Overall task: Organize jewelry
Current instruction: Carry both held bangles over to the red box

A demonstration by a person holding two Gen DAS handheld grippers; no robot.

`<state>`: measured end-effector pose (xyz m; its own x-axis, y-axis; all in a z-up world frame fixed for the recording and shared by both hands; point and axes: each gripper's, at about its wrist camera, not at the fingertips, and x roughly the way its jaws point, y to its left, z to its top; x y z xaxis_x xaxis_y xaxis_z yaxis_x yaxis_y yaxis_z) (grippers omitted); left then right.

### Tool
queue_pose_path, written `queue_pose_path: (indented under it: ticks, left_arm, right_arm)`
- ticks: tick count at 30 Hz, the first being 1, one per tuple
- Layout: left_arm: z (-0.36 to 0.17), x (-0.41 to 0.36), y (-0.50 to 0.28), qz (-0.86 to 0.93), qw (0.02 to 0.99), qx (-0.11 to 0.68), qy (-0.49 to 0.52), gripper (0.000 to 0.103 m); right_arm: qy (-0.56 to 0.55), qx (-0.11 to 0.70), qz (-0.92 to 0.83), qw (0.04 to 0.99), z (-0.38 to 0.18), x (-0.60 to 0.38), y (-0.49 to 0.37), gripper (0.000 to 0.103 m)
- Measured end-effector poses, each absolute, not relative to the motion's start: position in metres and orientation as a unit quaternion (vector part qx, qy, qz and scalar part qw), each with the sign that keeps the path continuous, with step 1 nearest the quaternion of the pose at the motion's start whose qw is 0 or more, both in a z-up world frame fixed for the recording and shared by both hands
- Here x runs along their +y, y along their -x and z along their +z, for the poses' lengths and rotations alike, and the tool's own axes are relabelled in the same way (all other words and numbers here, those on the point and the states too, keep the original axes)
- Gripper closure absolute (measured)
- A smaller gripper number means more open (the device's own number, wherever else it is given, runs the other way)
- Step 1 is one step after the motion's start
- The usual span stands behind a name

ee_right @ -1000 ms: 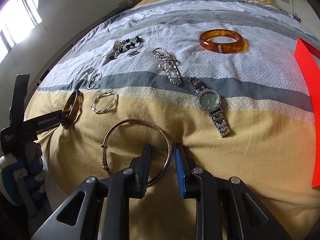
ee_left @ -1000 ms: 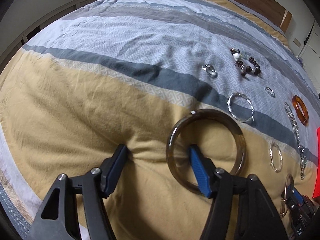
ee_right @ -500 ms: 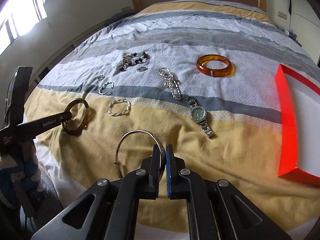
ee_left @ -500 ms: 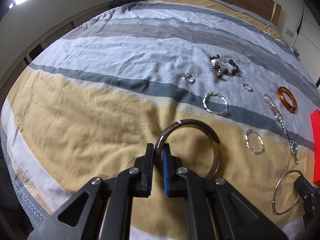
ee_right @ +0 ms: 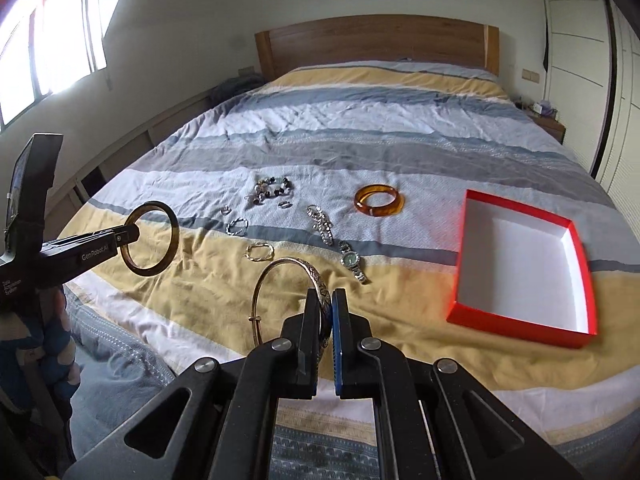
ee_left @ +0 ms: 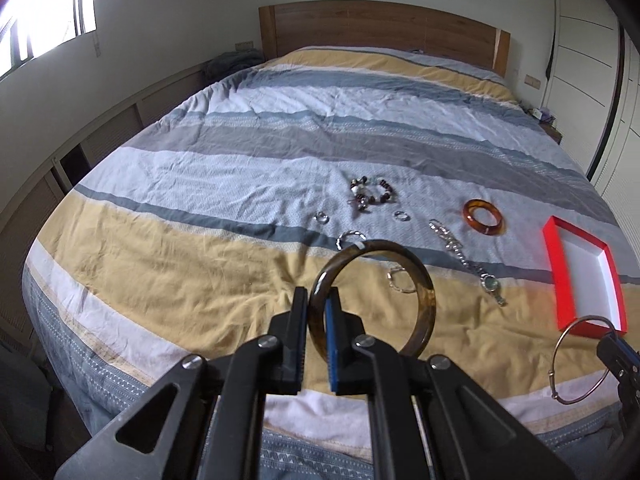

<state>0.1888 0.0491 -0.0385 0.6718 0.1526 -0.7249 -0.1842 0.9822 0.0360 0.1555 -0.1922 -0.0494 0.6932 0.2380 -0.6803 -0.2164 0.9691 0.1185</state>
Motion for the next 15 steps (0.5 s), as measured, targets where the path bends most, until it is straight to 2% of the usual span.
queue_pose_path:
  ticks: [15]
  left_arm:
    - [0.096, -0.02, -0.124, -0.001, 0.955, 0.296, 0.008, 0.096]
  right_arm:
    - [-0.038, 0.269, 0.055, 0.961, 0.061, -0.271, -0.081, 0.097]
